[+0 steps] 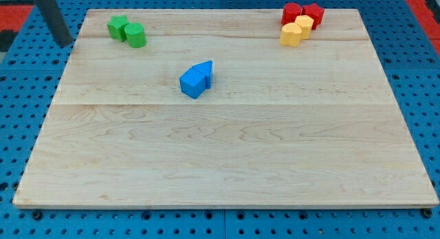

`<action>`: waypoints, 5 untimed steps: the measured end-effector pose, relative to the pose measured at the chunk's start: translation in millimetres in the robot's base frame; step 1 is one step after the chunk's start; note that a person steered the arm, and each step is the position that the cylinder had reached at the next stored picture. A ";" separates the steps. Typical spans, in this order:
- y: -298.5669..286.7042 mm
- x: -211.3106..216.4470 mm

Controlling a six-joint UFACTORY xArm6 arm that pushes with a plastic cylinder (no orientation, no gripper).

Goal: Push the green blocks into the blue blocks

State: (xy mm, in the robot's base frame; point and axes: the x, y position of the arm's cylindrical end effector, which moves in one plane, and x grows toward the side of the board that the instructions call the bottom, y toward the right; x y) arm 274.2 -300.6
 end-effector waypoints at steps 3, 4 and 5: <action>110.7 -27.4; 139.1 -15.0; 160.6 1.8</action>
State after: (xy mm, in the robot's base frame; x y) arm 276.0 -140.0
